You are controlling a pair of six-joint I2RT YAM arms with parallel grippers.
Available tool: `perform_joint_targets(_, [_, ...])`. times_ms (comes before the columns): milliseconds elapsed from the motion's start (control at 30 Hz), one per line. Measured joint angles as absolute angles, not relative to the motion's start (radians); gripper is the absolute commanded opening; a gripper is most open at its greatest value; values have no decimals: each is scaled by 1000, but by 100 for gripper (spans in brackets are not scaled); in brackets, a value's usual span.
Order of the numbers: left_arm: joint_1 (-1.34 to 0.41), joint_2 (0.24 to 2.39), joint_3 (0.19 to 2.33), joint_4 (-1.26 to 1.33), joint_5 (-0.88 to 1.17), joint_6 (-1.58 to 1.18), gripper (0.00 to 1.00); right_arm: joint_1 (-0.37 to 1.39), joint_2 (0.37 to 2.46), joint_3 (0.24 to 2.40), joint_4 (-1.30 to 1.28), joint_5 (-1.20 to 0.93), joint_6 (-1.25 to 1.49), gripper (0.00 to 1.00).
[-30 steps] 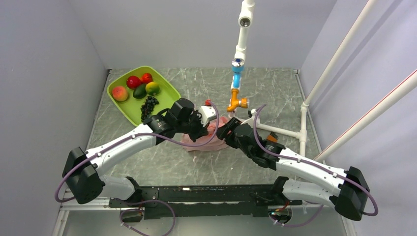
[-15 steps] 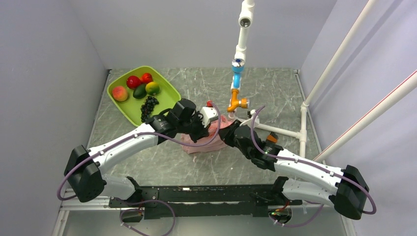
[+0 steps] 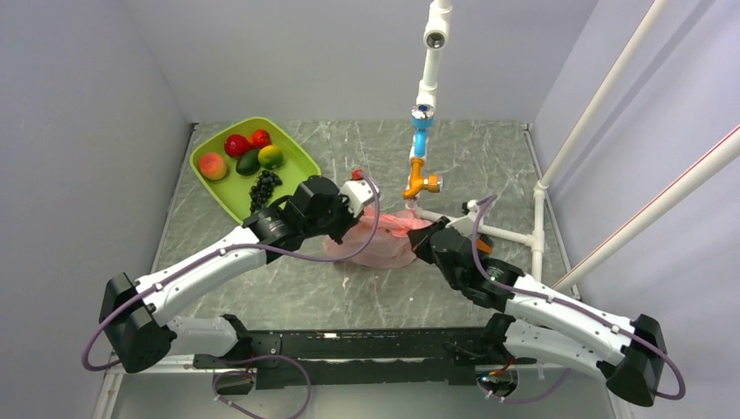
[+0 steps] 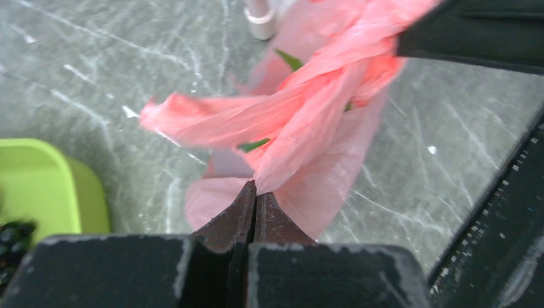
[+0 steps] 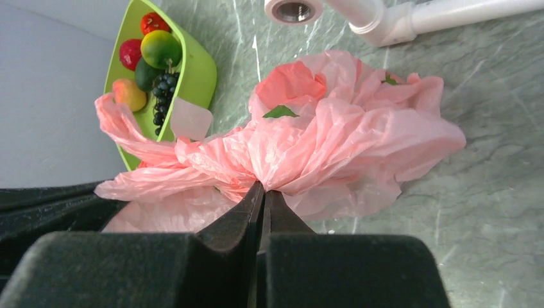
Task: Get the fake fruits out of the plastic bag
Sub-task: Untie the plastic bag at the center of the board.
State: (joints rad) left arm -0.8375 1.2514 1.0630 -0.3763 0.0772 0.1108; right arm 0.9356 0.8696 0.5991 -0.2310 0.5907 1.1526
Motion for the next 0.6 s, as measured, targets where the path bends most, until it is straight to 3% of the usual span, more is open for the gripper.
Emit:
perform_joint_targets(300, [-839, 1234, 1046, -350, -97, 85, 0, 868, 670, 529, -301, 544, 1084, 0])
perform_joint_targets(467, [-839, 1174, 994, -331, -145, 84, 0, 640, 616, 455, -237, 250, 1003, 0])
perform_joint_targets(533, [-839, 1147, 979, -321, -141, 86, 14, 584, 630, 451, -213, 143, 972, 0])
perform_joint_targets(600, [-839, 1127, 971, -310, -125, 92, 36, 569, 649, 455, -194, 47, 933, 0])
